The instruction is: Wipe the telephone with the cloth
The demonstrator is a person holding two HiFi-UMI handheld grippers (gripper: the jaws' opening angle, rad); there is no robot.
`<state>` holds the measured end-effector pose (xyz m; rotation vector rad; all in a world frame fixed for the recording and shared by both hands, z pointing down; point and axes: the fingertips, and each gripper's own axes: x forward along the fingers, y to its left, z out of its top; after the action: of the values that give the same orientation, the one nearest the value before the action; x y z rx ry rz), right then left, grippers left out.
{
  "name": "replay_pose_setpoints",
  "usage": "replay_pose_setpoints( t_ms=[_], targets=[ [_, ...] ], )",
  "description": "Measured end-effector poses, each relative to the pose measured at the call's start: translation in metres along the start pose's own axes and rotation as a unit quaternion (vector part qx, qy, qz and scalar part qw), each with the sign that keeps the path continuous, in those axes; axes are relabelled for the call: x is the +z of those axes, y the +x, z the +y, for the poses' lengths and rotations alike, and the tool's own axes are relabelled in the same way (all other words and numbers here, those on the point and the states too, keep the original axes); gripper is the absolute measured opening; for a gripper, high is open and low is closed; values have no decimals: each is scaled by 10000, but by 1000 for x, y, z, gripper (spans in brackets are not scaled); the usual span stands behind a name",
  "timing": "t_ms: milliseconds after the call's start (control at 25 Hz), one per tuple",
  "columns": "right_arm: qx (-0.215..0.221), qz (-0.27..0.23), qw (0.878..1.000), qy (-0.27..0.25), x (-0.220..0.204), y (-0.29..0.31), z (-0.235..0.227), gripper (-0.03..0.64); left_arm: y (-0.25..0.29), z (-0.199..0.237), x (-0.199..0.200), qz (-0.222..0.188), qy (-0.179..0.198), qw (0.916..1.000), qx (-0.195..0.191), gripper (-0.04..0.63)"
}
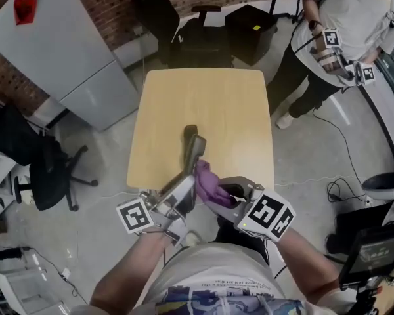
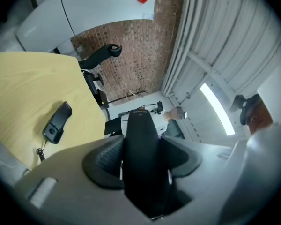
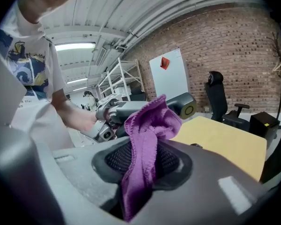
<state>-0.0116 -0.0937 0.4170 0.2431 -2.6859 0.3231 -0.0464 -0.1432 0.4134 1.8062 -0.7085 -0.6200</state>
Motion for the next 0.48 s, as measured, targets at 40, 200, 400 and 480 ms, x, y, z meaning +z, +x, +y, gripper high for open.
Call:
replay_pose_setpoints(
  t_ms=[40, 200, 400, 480],
  targets=[
    [82, 5, 10000, -32, 1, 0, 1, 112, 3, 0, 2, -42, -47, 10000, -32, 253],
    [407, 88, 9989, -231, 4, -4, 5, 112, 13, -5, 13, -188, -154, 9996, -152, 252],
    [681, 192, 9965, -448, 6, -10, 0, 112, 21, -11, 24, -388, -267, 9985, -291, 253],
    [595, 139, 9971, -445, 9, -13, -12, 112, 22, -13, 26, -443, -310, 9979, -358, 252]
  ],
)
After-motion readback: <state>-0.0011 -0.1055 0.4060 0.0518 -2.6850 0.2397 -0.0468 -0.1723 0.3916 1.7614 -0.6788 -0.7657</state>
